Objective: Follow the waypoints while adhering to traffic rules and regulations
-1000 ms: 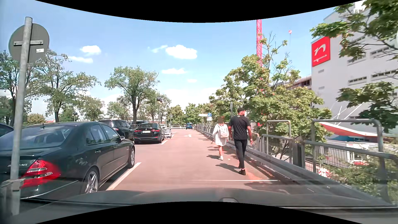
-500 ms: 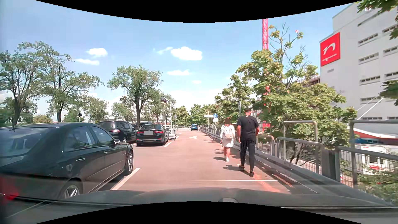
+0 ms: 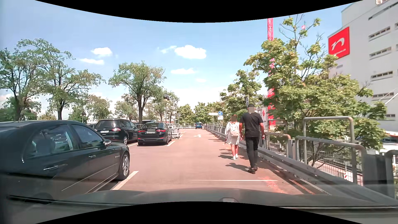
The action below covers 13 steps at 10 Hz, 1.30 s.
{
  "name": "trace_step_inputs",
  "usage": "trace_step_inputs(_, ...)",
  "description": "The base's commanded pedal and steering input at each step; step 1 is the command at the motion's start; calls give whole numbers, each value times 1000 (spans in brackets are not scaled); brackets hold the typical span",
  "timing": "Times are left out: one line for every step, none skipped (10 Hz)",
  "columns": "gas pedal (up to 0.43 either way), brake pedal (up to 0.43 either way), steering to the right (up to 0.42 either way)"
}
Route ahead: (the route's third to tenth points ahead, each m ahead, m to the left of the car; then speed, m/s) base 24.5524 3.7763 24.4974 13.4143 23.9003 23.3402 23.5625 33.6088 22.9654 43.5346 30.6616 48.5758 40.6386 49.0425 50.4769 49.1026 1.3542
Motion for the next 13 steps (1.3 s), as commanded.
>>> trace_step_inputs(0,85,-110)
trace_step_inputs(0,85,-95)
trace_step_inputs(0,79,-83)
trace_step_inputs(0,79,-81)
trace_step_inputs(0,73,-81)
trace_step_inputs(0,67,-81)
trace_step_inputs(0,49,-80)
trace_step_inputs(0,30,-80)
trace_step_inputs(0,30,-79)
trace_step_inputs(0,18,-74)
trace_step_inputs(0,6,-68)
trace_step_inputs(0,0,-66)
trace_step_inputs(0,0,-66)
